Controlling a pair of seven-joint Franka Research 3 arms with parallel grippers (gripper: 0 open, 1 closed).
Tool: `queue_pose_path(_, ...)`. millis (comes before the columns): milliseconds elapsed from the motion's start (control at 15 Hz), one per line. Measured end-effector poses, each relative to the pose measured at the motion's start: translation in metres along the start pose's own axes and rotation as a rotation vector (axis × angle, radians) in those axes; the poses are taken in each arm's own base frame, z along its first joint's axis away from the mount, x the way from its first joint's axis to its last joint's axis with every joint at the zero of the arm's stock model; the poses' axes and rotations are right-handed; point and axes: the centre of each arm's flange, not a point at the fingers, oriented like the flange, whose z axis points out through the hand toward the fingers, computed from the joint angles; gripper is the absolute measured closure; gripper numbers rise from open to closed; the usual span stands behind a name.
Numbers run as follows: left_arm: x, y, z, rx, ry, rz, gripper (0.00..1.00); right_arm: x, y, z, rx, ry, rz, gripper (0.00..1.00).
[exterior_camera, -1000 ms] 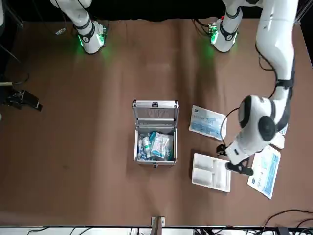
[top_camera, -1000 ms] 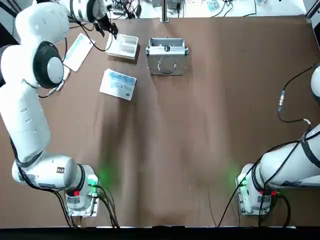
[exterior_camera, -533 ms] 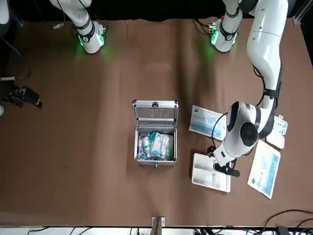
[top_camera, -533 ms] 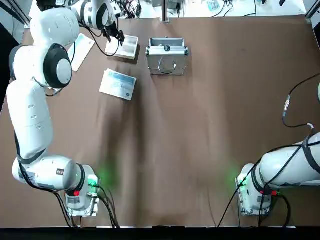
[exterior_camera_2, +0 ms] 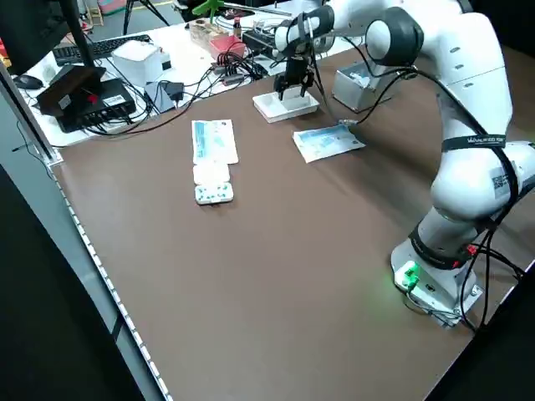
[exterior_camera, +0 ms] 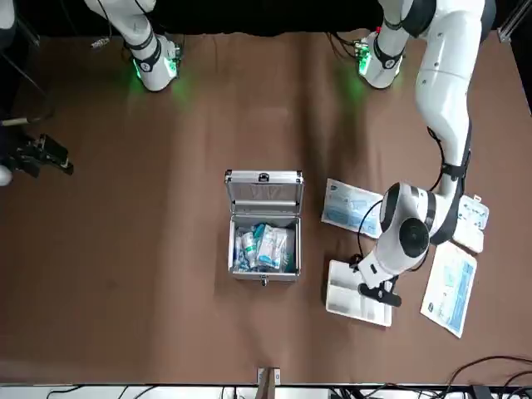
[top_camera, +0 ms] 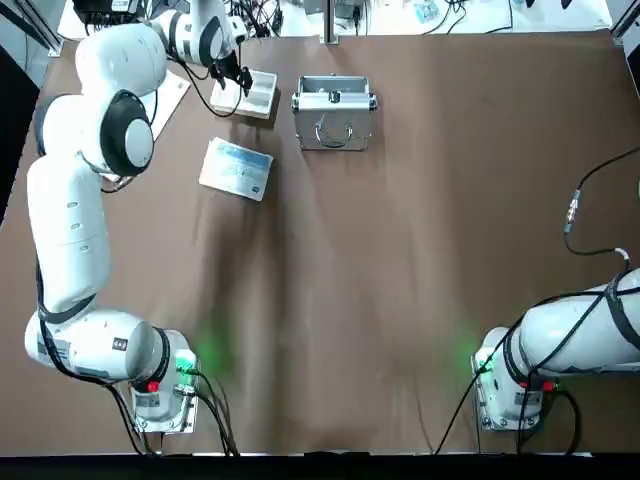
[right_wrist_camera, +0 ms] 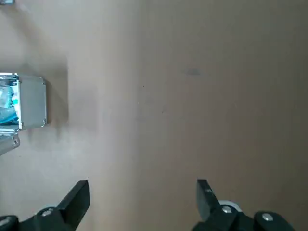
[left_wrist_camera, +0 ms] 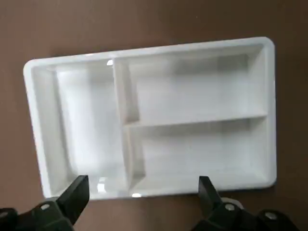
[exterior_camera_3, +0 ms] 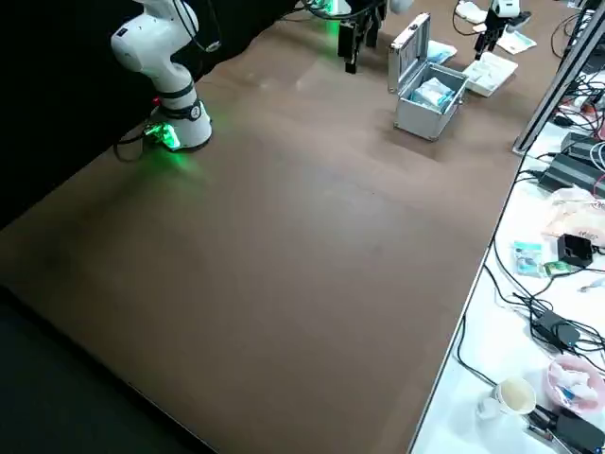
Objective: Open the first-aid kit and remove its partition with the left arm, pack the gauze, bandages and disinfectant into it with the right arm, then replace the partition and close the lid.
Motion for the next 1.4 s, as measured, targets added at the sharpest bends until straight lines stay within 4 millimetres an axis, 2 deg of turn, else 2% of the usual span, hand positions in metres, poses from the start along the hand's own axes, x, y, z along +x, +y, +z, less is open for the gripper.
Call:
queue_pose_path(200,0.003,0.001,0.022,-0.005,0.016,0.001,0.0,-0.003,-0.001,-0.011,-0.001,0.019,-0.023,0.02)
queue_pose_path(600,0.005,-0.013,0.028,-0.001,0.035,-0.018,0.0,-0.006,-0.002,-0.021,-0.003,0.039,-0.058,0.02)
queue_pose_path(800,0.004,-0.02,0.038,-0.002,0.038,-0.029,0.02,-0.008,-0.001,-0.024,-0.004,0.044,-0.064,0.02)
queue_pose_path(867,0.004,-0.021,0.041,-0.003,0.04,-0.031,0.05,-0.008,0.0,-0.024,-0.005,0.044,-0.063,0.02)
queue_pose_path(933,0.003,-0.021,0.044,-0.004,0.039,-0.031,0.14,-0.008,0.002,-0.024,-0.006,0.044,-0.063,0.02)
queue_pose_path(1067,0.002,-0.02,0.048,-0.005,0.035,-0.03,0.2,-0.008,0.003,-0.024,-0.01,0.042,-0.083,0.02)
queue_pose_path(1333,0.002,-0.02,0.049,-0.005,0.034,-0.03,0.57,-0.008,0.008,-0.024,-0.015,0.041,-0.087,0.02)
queue_pose_path(1400,0.002,-0.021,0.049,-0.004,0.035,-0.031,0.59,-0.008,0.01,-0.024,-0.016,0.041,-0.085,0.02)
